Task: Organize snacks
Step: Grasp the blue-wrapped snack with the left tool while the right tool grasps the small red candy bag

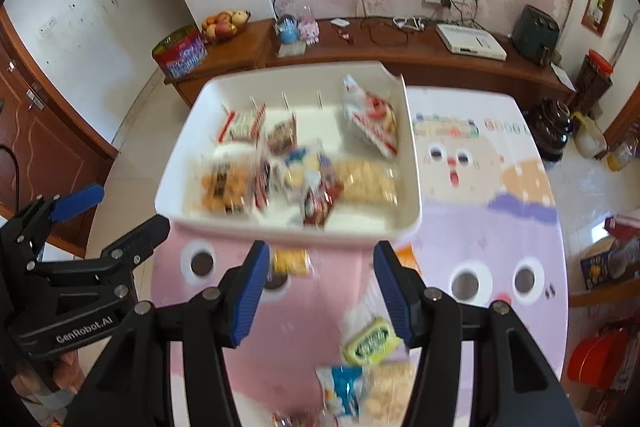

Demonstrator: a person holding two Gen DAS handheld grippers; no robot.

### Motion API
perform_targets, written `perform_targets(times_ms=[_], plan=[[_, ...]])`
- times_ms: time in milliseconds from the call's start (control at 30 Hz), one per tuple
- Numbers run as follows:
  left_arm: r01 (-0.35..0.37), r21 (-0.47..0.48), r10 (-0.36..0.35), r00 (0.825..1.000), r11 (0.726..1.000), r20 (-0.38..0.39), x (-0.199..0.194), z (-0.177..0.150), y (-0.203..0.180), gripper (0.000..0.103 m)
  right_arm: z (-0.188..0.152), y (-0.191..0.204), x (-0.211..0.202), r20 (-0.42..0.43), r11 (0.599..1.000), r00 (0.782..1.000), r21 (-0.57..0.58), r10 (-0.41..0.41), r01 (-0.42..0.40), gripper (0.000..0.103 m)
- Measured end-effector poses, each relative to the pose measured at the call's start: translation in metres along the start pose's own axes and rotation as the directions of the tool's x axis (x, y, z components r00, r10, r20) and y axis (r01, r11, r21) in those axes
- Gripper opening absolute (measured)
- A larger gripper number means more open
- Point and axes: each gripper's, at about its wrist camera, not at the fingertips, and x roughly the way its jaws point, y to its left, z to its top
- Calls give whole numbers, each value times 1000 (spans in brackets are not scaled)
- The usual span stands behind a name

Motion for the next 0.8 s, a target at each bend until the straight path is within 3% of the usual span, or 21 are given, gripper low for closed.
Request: perform_targets(times_ms=[467,800], plan=[[157,122,-144,984,980,-104,16,-63,-82,90,-111,-62,-23,-39,988,995,121,-93,97,55],[243,154,-201,948,958,-245,57,-100,-137,90,-166,-124,-8,-113,953,985,259,-134,159,55]])
